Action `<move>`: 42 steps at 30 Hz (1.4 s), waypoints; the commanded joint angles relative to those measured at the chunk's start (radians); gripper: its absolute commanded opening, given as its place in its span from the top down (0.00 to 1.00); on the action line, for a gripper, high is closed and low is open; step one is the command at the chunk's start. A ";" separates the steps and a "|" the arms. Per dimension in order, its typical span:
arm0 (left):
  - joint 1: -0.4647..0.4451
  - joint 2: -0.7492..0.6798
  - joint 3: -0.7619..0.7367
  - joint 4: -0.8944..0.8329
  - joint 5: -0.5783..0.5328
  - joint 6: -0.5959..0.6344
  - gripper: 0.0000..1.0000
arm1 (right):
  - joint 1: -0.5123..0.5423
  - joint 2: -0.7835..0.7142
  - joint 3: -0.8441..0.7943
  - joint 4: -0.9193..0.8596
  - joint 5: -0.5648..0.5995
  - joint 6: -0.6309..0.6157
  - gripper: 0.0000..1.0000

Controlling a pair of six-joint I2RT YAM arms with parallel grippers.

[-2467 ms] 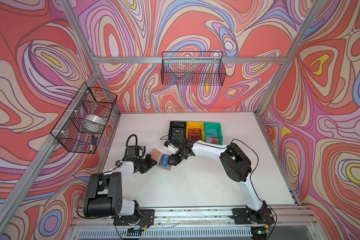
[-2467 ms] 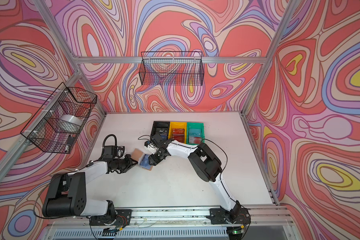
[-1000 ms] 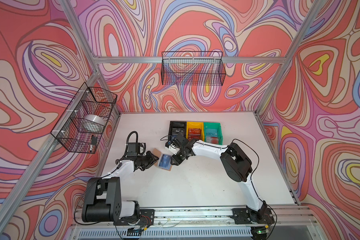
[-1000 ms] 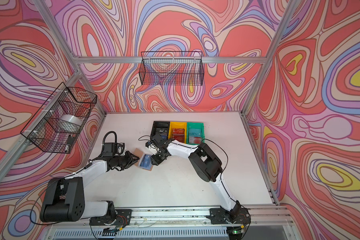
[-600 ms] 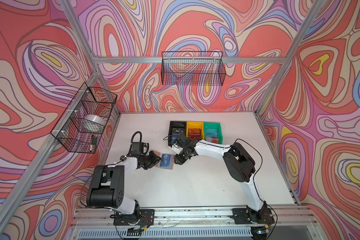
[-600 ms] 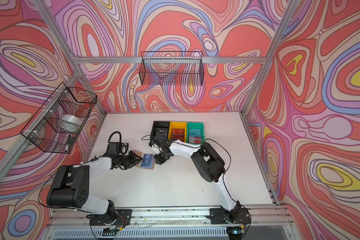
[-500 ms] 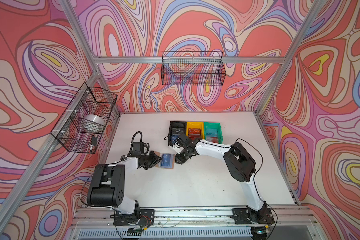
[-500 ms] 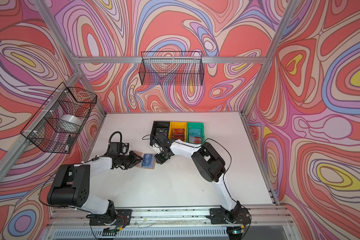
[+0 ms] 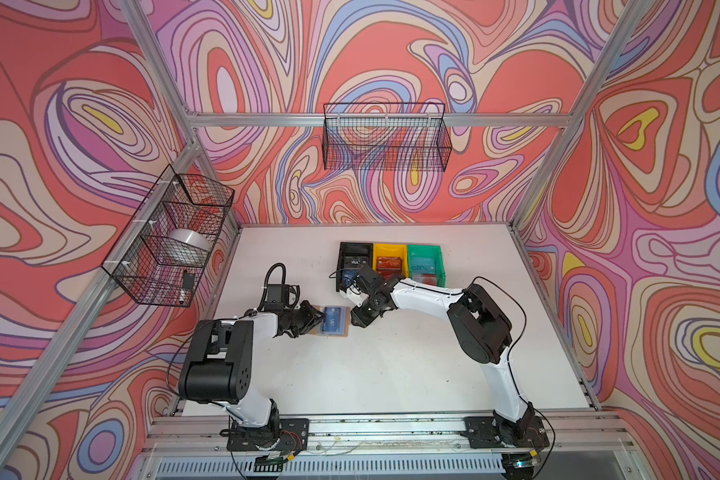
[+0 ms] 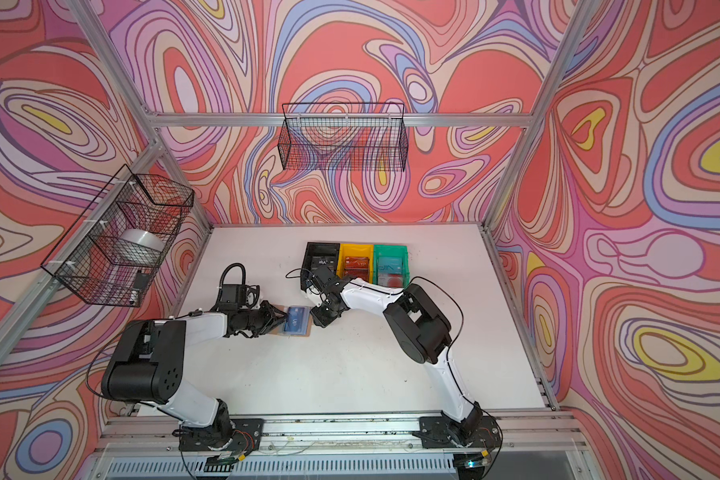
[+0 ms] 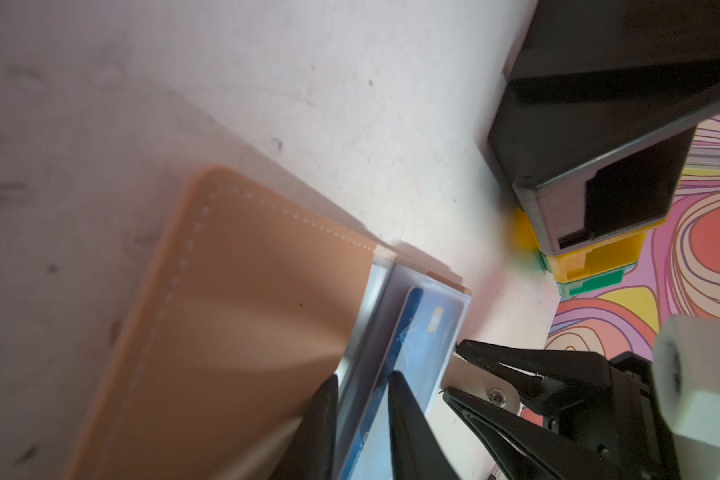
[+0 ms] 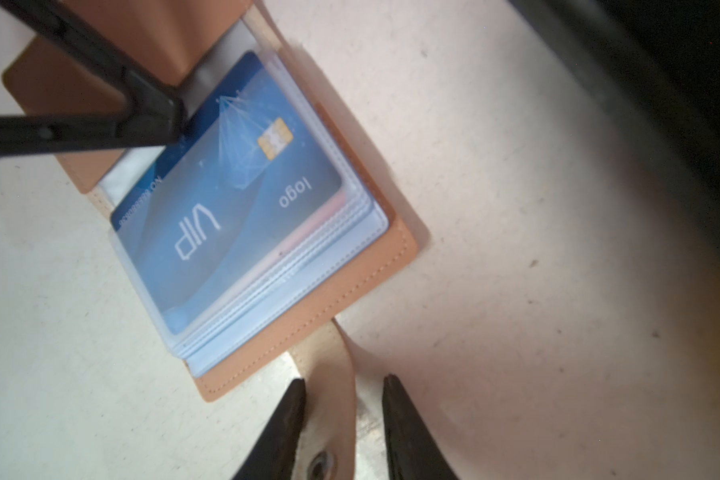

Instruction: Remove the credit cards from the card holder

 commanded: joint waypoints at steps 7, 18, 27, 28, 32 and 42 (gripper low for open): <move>-0.004 0.011 0.002 -0.018 -0.023 0.002 0.74 | -0.009 -0.005 0.050 -0.091 0.035 0.003 0.67; -0.002 0.019 -0.002 -0.020 -0.022 0.008 0.74 | 0.012 -0.040 0.145 -0.043 -0.043 0.063 0.73; -0.003 0.023 0.008 -0.025 -0.014 0.018 0.74 | 0.015 0.013 0.185 0.007 -0.153 0.104 0.73; -0.003 0.022 0.008 -0.018 -0.014 0.017 0.74 | 0.015 0.019 0.186 0.013 -0.159 0.110 0.73; -0.003 0.010 -0.001 -0.009 -0.014 0.011 0.74 | 0.018 0.036 0.172 0.034 -0.167 0.128 0.72; -0.003 0.019 -0.007 -0.007 -0.016 0.010 0.74 | 0.039 0.037 0.197 0.016 -0.169 0.110 0.66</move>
